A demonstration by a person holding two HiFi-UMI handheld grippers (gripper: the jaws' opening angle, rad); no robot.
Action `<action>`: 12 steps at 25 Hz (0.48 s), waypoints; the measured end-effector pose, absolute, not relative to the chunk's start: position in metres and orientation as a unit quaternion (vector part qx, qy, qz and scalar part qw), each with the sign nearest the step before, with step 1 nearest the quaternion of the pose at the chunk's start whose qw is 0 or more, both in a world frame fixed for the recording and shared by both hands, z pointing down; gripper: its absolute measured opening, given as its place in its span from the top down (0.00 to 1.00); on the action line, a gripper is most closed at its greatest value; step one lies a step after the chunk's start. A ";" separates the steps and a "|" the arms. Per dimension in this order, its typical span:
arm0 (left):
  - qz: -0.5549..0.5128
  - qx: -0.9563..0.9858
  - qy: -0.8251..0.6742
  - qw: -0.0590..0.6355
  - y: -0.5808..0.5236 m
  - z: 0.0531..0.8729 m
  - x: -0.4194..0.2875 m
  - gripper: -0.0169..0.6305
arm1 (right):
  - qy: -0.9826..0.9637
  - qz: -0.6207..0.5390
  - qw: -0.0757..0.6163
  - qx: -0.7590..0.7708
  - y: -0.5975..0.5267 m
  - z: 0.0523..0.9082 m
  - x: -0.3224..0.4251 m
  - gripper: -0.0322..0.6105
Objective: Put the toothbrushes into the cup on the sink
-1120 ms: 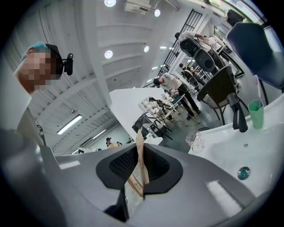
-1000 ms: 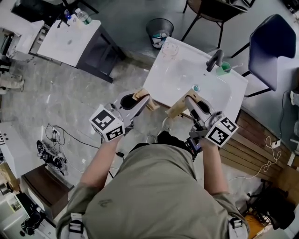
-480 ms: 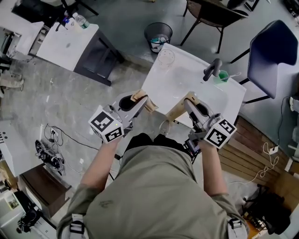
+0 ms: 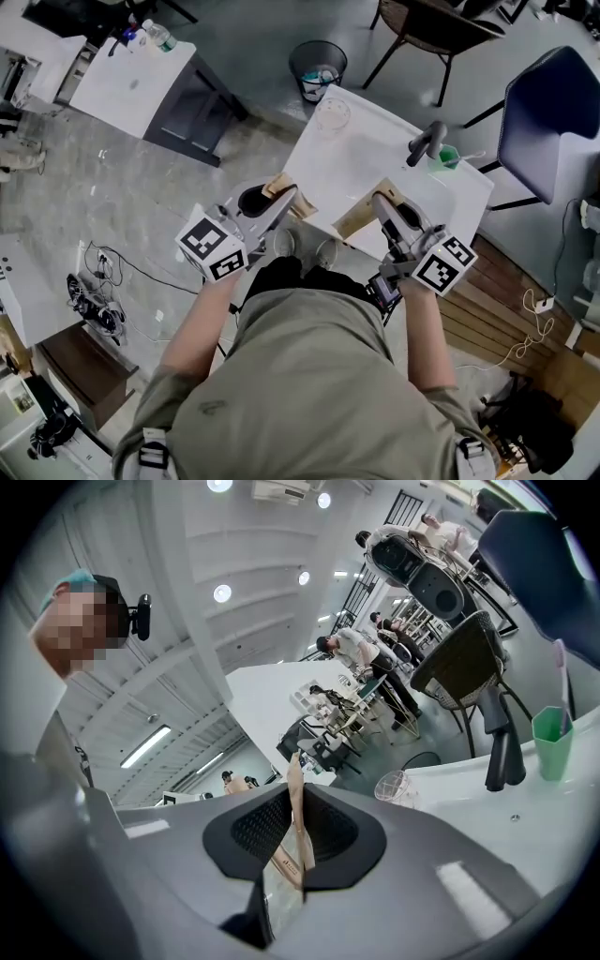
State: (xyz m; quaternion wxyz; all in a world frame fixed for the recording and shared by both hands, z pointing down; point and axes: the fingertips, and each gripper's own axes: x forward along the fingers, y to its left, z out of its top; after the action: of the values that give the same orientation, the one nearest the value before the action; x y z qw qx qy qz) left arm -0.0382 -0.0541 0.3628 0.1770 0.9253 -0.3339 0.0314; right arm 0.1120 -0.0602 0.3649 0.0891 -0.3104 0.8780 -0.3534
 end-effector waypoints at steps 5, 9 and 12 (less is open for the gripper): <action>0.028 0.926 -0.330 0.183 -0.061 0.365 -0.040 0.88 | 0.879 -0.342 0.076 -0.322 -0.065 0.365 0.112 0.87; 0.030 0.929 -0.318 0.188 -0.068 0.368 -0.042 0.88 | 0.873 -0.343 0.077 -0.339 -0.069 0.367 0.112 0.87; 0.033 0.933 -0.308 0.186 -0.077 0.369 -0.047 0.88 | 0.866 -0.343 0.077 -0.354 -0.073 0.368 0.111 0.87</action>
State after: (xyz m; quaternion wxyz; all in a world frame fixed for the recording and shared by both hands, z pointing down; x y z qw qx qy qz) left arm -0.0472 -0.0769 0.3688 0.1863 0.9325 -0.3075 0.0328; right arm 0.1112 -0.0732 0.3679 0.0770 -0.3545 0.8664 -0.3432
